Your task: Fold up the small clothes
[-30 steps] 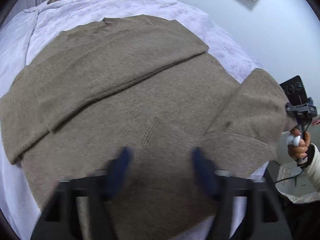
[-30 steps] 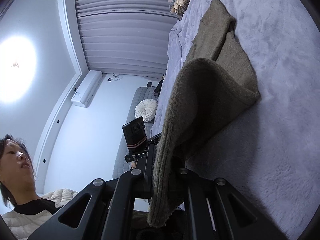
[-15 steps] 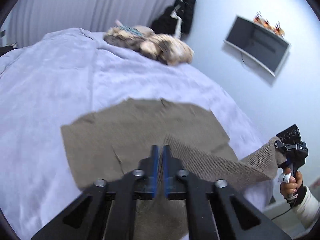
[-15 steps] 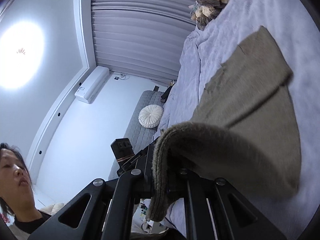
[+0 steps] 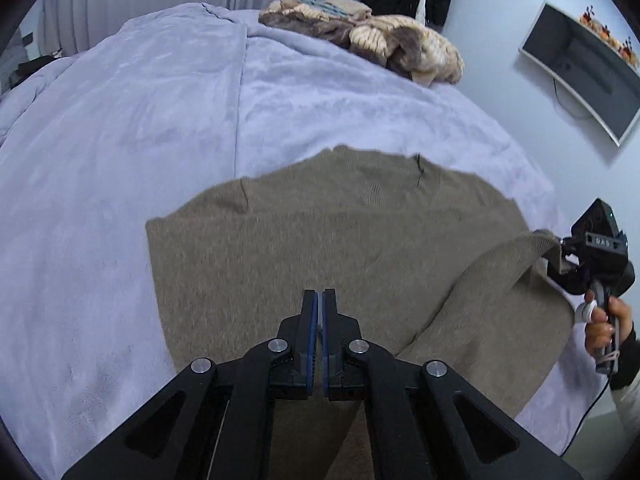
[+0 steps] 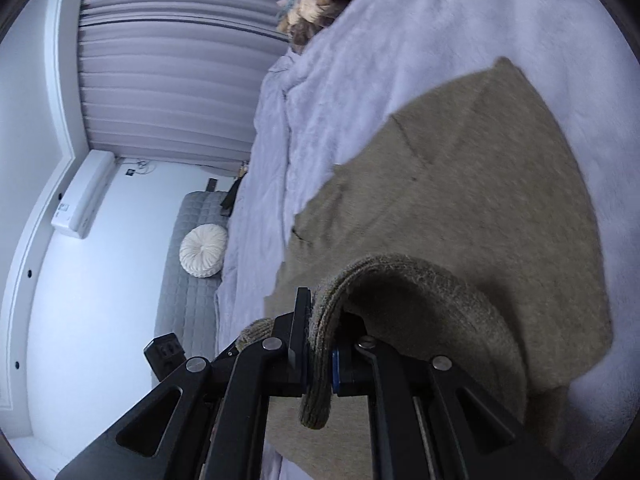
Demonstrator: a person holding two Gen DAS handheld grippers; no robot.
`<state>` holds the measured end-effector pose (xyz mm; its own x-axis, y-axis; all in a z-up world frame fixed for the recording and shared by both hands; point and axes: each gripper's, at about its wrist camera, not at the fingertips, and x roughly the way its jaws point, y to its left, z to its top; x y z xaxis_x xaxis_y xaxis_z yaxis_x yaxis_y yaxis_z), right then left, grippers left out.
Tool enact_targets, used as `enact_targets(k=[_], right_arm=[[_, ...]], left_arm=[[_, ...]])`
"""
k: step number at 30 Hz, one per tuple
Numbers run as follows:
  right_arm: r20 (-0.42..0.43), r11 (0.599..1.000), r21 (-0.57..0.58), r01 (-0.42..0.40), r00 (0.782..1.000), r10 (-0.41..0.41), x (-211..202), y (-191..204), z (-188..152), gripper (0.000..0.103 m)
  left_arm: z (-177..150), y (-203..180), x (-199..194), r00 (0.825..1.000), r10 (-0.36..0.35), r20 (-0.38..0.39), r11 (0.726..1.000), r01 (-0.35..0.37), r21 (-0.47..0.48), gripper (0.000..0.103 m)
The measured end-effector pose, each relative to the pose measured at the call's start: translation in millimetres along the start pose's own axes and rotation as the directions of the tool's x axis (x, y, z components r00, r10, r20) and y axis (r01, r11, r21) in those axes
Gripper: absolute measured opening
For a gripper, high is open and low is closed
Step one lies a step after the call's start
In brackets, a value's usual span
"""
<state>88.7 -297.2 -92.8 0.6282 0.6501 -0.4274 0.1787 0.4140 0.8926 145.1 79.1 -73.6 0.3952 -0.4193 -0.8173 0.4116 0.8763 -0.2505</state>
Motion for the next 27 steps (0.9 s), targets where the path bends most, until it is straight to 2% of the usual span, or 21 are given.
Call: enact_targets(k=[1,2,3,7,10,13,15,17,21,24,27], right_arm=[[0.004,1.000,0.025,0.001,1.000,-0.001,0,-9,0,0.010],[0.011,0.999,0.042,-0.006,1.000,0.005,-2,-15,0,0.010],[0.022,0.998,0.052,-0.021,1.000,0.019,-4,-17,1,0.010],[0.046,0.999,0.028,-0.039,0.998,0.037,-5,-3,14,0.010],[0.052,0.999,0.000,-0.041,0.998,0.041,2,14,23,0.010],[0.038,0.997,-0.013,-0.074,0.996,0.075,4,19,16,0.010],[0.033,0.990,-0.030,-0.141,0.989,0.142,-7,19,0,0.010],[0.030,0.972,-0.060,-0.229,0.972,0.231,-27,19,-24,0.010],[0.019,0.946,-0.071,-0.315,0.948,0.317,-72,8,-85,0.010],[0.029,0.943,-0.042,-0.329,0.943,0.330,-100,-10,-130,0.010],[0.059,0.959,0.014,-0.284,0.957,0.283,-120,-36,-165,0.010]], left_arm=[[-3,0,5,1.000,-0.002,-0.021,1.000,0.002,-0.004,0.056],[-7,0,7,1.000,0.002,-0.020,1.000,-0.002,-0.015,0.066],[-8,0,5,1.000,-0.001,0.008,1.000,0.001,-0.016,0.067],[-4,-4,-4,1.000,-0.006,0.013,1.000,0.007,-0.028,0.067],[-7,1,-4,0.998,-0.011,-0.054,0.999,0.009,-0.031,0.067],[-27,6,-2,0.982,-0.113,-0.151,0.993,0.105,-0.056,0.067],[-50,2,-3,0.968,-0.152,-0.199,0.988,0.144,-0.052,0.067],[-76,-11,-10,0.968,-0.157,-0.197,0.987,0.162,0.006,0.067],[-127,-39,-23,0.958,-0.180,-0.221,0.971,0.210,0.118,0.067],[-157,-60,-39,0.949,-0.188,-0.251,0.943,0.246,0.222,0.067],[-159,-61,-63,0.946,-0.225,-0.235,0.933,0.278,0.229,0.067]])
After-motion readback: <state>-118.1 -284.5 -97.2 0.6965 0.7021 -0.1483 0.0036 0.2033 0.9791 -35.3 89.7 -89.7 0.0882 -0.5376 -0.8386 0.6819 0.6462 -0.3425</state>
